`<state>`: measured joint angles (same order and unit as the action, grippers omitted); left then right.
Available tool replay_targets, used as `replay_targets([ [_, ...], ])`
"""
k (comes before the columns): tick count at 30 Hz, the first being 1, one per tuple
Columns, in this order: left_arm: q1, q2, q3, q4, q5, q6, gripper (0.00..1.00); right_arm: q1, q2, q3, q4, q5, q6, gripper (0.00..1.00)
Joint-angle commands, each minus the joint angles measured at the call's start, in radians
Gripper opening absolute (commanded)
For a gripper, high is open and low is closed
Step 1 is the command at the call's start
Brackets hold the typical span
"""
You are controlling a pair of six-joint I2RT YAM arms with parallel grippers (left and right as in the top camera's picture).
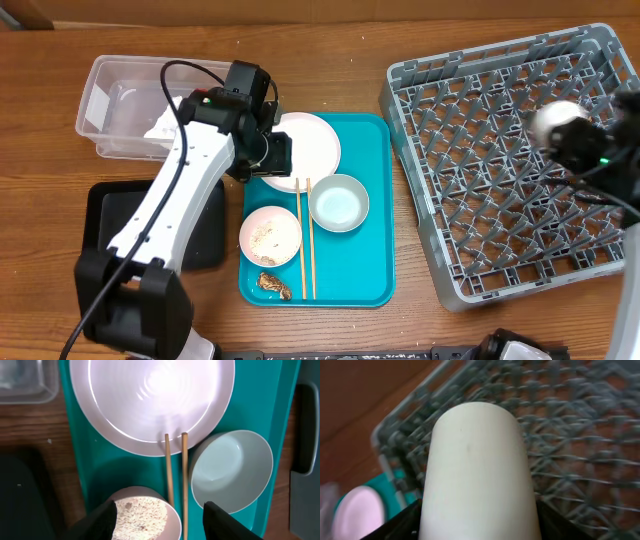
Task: Sort waste into correct bins and load items into the dishwasher
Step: 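Place the white cup in the dish rack with the right gripper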
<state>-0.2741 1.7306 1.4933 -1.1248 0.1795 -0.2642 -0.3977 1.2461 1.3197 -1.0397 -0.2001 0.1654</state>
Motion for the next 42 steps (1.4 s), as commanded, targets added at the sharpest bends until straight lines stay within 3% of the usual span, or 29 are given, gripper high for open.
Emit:
replay_targets([
  [1, 0.0, -0.056, 0.015, 0.009, -0.057, -0.005, 0.58, -0.129, 0.062, 0.02, -0.071, 0.198, 0.042, 0.05],
  [10, -0.001, -0.057, 0.015, 0.001, -0.056, -0.005, 0.57, -0.289, 0.214, 0.019, -0.142, 0.212, 0.053, 0.05],
  [11, -0.001, -0.057, 0.015, -0.002, -0.056, -0.005, 0.57, -0.292, 0.233, 0.019, -0.141, 0.197, 0.053, 0.1],
  [12, -0.001, -0.057, 0.015, -0.003, -0.056, -0.005, 0.57, -0.292, 0.246, 0.019, -0.139, 0.187, 0.053, 0.24],
  [14, -0.001, -0.057, 0.015, -0.008, -0.055, -0.005, 0.57, -0.292, 0.272, 0.019, -0.13, 0.177, 0.052, 0.75],
  [17, -0.002, -0.057, 0.015, -0.008, -0.051, -0.005, 0.57, -0.292, 0.292, 0.019, -0.104, 0.174, 0.053, 1.0],
  [30, -0.002, -0.057, 0.015, -0.019, -0.048, -0.005, 0.58, -0.291, 0.273, 0.024, -0.103, -0.076, 0.04, 0.99],
  [34, -0.002, -0.057, 0.015, -0.023, -0.048, -0.005, 0.58, -0.281, 0.22, 0.045, -0.102, -0.301, -0.052, 0.88],
  [37, -0.002, -0.057, 0.015, -0.023, -0.048, -0.006, 0.58, -0.23, 0.16, 0.053, -0.101, -0.406, -0.092, 0.85],
  [42, -0.001, -0.057, 0.015, -0.024, -0.049, -0.006, 0.58, -0.029, 0.089, 0.053, -0.113, -0.415, -0.126, 0.83],
])
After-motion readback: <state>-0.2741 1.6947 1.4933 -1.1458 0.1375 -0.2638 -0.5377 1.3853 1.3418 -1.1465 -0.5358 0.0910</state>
